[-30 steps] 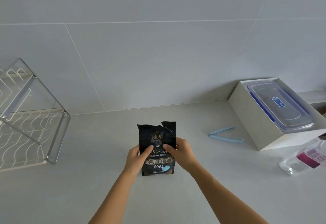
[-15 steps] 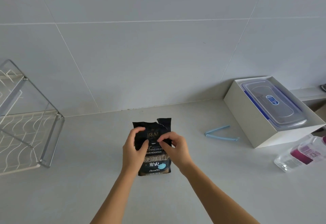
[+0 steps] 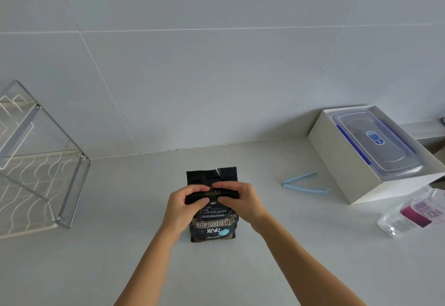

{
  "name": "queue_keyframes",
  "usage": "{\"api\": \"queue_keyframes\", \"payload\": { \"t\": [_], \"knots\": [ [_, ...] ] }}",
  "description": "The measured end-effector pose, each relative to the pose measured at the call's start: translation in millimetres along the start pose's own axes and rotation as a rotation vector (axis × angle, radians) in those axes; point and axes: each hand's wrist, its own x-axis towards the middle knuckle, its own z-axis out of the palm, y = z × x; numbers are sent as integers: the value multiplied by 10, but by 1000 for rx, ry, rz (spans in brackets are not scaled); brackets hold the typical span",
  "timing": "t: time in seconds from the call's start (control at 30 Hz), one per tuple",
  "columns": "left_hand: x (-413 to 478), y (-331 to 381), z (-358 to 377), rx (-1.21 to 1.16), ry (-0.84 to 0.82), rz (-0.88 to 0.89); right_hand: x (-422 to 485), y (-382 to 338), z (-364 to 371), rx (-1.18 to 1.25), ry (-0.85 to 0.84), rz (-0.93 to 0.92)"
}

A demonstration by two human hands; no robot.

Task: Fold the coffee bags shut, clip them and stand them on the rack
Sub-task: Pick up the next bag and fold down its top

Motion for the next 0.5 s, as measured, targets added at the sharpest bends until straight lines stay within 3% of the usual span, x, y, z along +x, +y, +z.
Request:
{"api": "queue_keyframes", "payload": {
  "t": [0.1,0.4,0.5],
  "knots": [
    [-17,0,6,9,7,23,-3,58,-4,-19,45,-15],
    [-27,-134,-57,228,44,-4,-34,176,-82,-378,138,-58],
    [-90,-210,-64,82,-58,-144,-69,234,-120,-407,110,-39]
  ]
}}
